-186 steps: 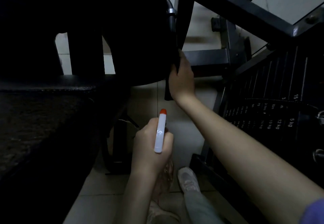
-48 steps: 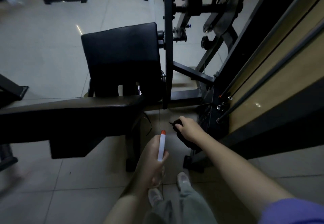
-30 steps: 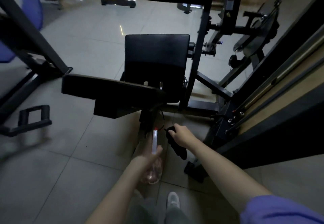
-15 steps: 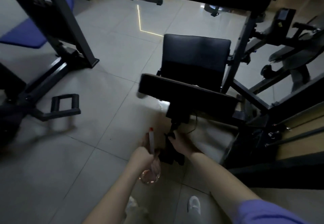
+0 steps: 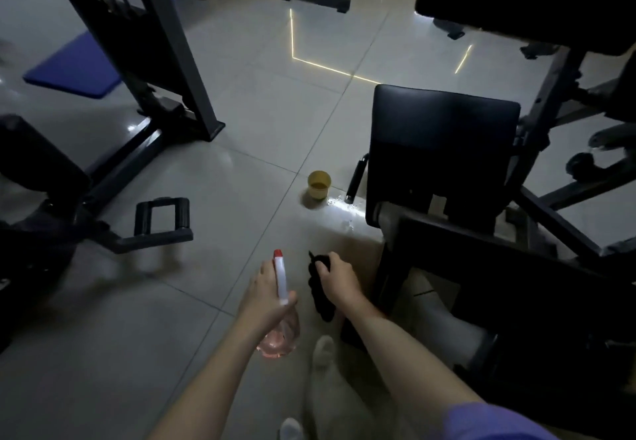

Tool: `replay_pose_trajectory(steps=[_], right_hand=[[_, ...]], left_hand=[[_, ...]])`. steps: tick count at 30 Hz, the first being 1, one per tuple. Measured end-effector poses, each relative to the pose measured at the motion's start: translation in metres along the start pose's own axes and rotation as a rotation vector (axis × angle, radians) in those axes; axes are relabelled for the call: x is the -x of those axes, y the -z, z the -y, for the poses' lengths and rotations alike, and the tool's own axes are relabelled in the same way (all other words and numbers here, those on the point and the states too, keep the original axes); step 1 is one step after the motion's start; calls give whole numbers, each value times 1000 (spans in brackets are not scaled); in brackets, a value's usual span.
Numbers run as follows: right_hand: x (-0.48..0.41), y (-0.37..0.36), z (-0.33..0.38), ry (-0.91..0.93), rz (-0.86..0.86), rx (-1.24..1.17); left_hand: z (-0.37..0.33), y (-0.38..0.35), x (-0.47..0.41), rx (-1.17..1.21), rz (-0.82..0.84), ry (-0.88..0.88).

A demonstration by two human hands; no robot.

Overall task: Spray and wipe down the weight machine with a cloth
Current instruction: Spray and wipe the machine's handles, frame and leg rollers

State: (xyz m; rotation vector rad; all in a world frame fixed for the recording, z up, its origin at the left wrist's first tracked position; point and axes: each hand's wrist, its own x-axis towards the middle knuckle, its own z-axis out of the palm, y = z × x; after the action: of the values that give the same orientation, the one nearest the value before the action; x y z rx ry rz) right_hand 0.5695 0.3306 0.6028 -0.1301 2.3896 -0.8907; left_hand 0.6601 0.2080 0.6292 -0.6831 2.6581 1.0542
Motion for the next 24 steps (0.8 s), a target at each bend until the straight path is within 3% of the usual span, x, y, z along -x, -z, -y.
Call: replay_pose_trajectory(steps=[13, 24], right_hand=[[-132, -25, 99, -184, -111, -109], [-256, -9, 183, -323, -223, -213]], left_hand=[[21, 71, -151, -49, 27, -34], [48, 141, -296, -69, 238, -130]])
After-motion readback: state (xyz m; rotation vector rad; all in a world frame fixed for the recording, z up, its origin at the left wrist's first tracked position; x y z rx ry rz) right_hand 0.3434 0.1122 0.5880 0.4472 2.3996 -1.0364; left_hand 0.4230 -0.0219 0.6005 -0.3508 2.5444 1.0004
